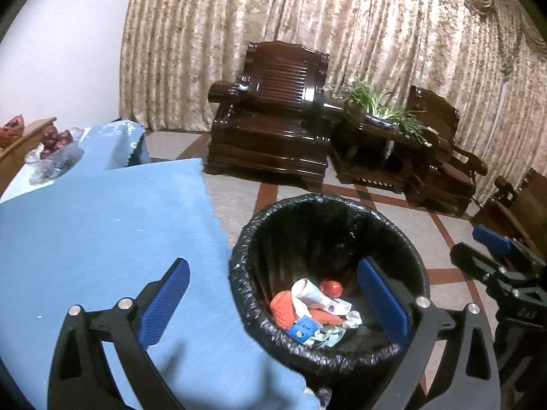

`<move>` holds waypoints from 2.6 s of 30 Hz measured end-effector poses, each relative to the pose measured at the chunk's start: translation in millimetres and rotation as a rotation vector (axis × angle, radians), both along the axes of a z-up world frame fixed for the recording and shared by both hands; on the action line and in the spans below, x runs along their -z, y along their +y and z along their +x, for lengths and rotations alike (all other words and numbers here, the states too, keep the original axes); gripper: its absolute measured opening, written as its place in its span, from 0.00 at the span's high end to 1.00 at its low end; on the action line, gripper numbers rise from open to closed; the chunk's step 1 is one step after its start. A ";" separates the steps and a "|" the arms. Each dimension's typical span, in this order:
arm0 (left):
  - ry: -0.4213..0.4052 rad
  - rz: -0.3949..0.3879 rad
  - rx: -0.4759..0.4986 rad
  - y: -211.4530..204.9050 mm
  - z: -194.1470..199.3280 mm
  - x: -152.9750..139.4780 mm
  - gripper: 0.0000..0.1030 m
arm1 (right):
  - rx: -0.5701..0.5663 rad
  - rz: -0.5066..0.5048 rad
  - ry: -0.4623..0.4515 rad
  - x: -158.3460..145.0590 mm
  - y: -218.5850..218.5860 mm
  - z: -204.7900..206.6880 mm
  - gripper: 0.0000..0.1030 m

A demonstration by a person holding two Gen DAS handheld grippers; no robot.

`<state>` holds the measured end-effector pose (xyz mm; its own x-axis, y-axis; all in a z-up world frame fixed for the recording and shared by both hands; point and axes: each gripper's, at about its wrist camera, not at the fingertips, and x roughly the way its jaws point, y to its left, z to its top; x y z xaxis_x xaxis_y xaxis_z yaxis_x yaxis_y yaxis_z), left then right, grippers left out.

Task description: Collect trash

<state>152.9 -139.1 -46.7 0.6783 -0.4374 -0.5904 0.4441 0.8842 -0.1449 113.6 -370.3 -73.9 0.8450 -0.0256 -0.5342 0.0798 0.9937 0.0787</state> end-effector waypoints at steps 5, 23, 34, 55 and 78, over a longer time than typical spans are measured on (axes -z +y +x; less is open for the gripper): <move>-0.017 -0.012 -0.024 13.2 -15.6 -16.6 0.06 | -0.023 -0.001 -0.023 -20.2 15.0 -10.3 0.05; -0.112 -0.003 -0.090 40.7 -69.9 -59.1 0.06 | -0.079 -0.043 -0.090 -71.4 51.1 -45.7 0.05; -0.165 -0.017 -0.091 46.3 -87.3 -77.8 0.06 | -0.100 -0.066 -0.121 -85.8 62.5 -58.6 0.05; -0.197 -0.027 -0.091 47.5 -97.1 -86.3 0.06 | -0.113 -0.092 -0.140 -93.8 72.3 -65.6 0.05; -0.193 -0.025 -0.092 49.6 -98.8 -86.1 0.06 | -0.112 -0.091 -0.138 -93.7 75.1 -65.3 0.05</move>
<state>54.1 -89.5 39.4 0.8155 -0.3816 -0.4351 0.3835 0.9194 -0.0875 48.3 -295.2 19.8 0.9104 0.0297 -0.4127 -0.0368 0.9993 -0.0092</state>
